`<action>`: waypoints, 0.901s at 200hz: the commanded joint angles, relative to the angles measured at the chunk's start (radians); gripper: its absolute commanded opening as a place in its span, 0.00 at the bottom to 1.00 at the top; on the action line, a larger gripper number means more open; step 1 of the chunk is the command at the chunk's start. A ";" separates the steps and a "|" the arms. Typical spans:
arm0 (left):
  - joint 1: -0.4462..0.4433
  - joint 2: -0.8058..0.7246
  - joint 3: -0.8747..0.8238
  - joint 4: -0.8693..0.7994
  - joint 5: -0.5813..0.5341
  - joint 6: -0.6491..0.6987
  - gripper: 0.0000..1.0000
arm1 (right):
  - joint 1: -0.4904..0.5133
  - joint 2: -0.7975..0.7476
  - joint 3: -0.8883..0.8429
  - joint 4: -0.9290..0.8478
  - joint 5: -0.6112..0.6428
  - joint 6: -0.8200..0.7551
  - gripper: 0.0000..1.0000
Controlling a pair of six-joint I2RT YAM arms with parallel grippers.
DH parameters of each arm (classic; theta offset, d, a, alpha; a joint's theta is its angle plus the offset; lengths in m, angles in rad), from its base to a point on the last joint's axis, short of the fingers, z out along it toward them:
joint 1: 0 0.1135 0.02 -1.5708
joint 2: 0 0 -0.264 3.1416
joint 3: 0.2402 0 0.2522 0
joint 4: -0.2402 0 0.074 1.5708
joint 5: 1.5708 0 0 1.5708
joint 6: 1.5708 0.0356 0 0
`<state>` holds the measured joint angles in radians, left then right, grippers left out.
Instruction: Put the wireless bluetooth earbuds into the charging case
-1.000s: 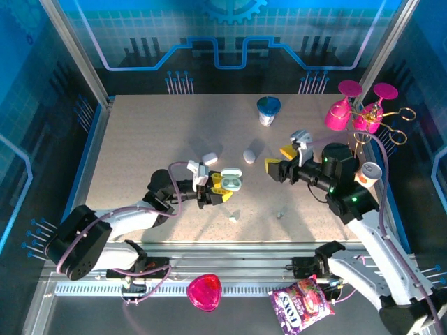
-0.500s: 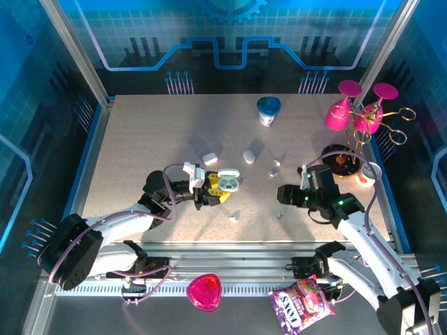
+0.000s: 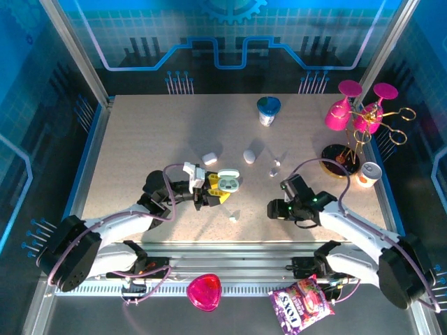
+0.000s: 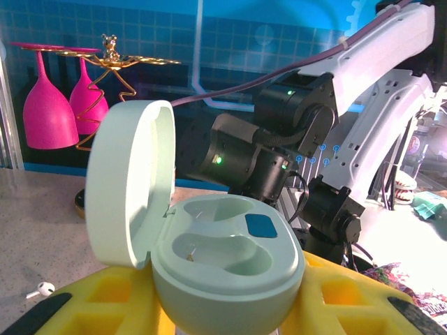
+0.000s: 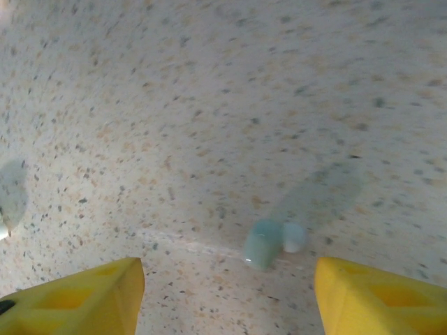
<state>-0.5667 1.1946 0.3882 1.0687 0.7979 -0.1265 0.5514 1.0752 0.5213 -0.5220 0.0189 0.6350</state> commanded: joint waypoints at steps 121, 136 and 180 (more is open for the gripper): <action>0.005 -0.130 0.020 -0.087 0.007 0.036 0.32 | 0.183 0.396 0.335 0.099 -0.294 -0.416 0.54; 0.005 -0.146 0.019 -0.098 0.007 0.034 0.32 | 0.196 0.463 0.386 0.119 -0.342 -0.439 0.53; 0.004 -0.182 0.016 -0.152 -0.002 0.052 0.32 | 0.221 0.628 0.491 0.110 -0.424 -0.500 0.51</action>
<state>-0.5667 1.0367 0.3882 0.9440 0.7982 -0.0971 0.7521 1.6405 0.9630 -0.4145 -0.3161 0.2024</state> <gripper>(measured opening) 0.365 0.516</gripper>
